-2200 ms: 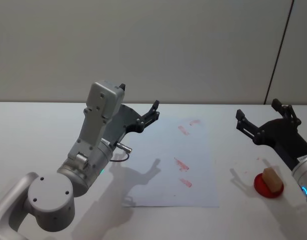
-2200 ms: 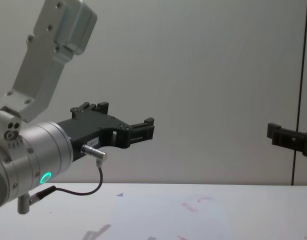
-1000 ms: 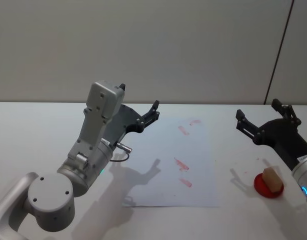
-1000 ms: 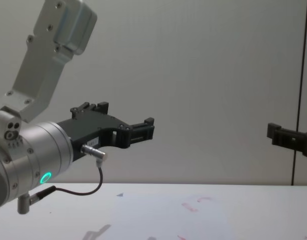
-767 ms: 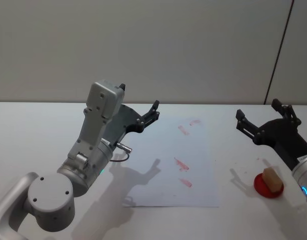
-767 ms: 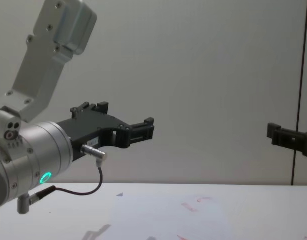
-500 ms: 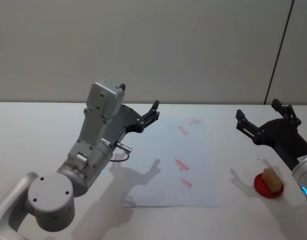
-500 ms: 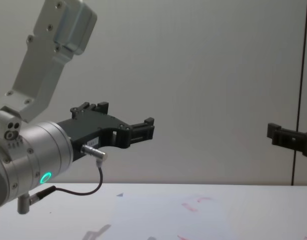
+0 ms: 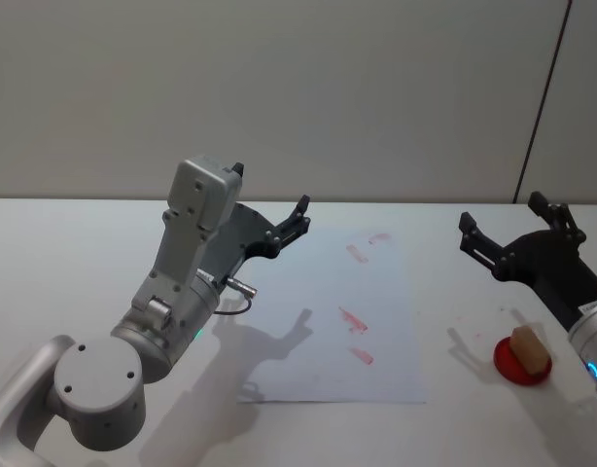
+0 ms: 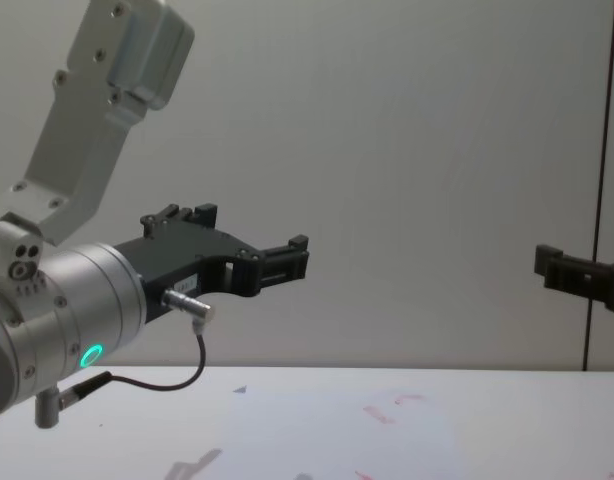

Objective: Use the one hand to pick up the stamp and affix it onto the A4 paper.

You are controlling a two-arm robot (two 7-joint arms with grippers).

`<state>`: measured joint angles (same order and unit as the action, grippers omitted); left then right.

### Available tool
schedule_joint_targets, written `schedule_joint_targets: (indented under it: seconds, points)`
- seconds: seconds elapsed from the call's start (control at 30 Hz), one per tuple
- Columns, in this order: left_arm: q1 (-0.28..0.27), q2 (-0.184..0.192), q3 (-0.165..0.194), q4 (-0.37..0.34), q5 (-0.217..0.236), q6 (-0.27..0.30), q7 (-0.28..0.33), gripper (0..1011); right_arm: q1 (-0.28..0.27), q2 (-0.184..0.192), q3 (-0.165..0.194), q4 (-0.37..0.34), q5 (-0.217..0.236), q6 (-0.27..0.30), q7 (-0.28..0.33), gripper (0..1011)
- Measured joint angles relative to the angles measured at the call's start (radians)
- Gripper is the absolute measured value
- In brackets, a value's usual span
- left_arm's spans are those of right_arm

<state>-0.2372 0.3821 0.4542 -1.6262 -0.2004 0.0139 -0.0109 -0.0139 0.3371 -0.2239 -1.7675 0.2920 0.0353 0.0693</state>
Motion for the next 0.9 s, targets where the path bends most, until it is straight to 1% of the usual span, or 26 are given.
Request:
schedule_joint_targets:
  seconds: [0.1,0.27,0.43,0.53,0.6,0.63,0.67,0.7,0.9]
  points:
    - [0.000,0.000,0.000,0.000,0.000,0.000,0.000,1003,-0.002,0.002,0.002,-0.005,0.007,0.003,0.000,1001]
    - [0.000,0.000,0.000,0.000,0.000,0.000,0.000,1003,-0.032,0.019,0.013,-0.031,0.030,0.014,-0.014,1001]
    - [0.000,0.000,0.000,0.000,0.000,0.000,0.000,1003,-0.083,0.050,0.030,-0.069,0.059,0.024,-0.044,1001]
    - [0.000,0.000,0.000,0.000,0.000,0.000,0.000,1003,-0.134,0.080,0.046,-0.102,0.084,0.032,-0.074,1001]
    - [0.000,0.000,0.000,0.000,0.000,0.000,0.000,1003,-0.157,0.094,0.054,-0.116,0.094,0.035,-0.086,1001]
    - [0.000,0.000,0.000,0.000,0.000,0.000,0.000,1003,-0.180,0.107,0.061,-0.127,0.104,0.041,-0.097,1001]
    - [0.000,0.000,0.000,0.000,0.000,0.000,0.000,1003,-0.180,0.107,0.061,-0.127,0.104,0.041,-0.097,1001]
    - [0.000,0.000,0.000,0.000,0.000,0.000,0.000,1003,-0.199,0.117,0.067,-0.140,0.113,0.046,-0.108,1001]
    - [0.000,0.000,0.000,0.000,0.000,0.000,0.000,1003,-0.262,0.152,0.086,-0.168,0.137,0.073,-0.133,1001]
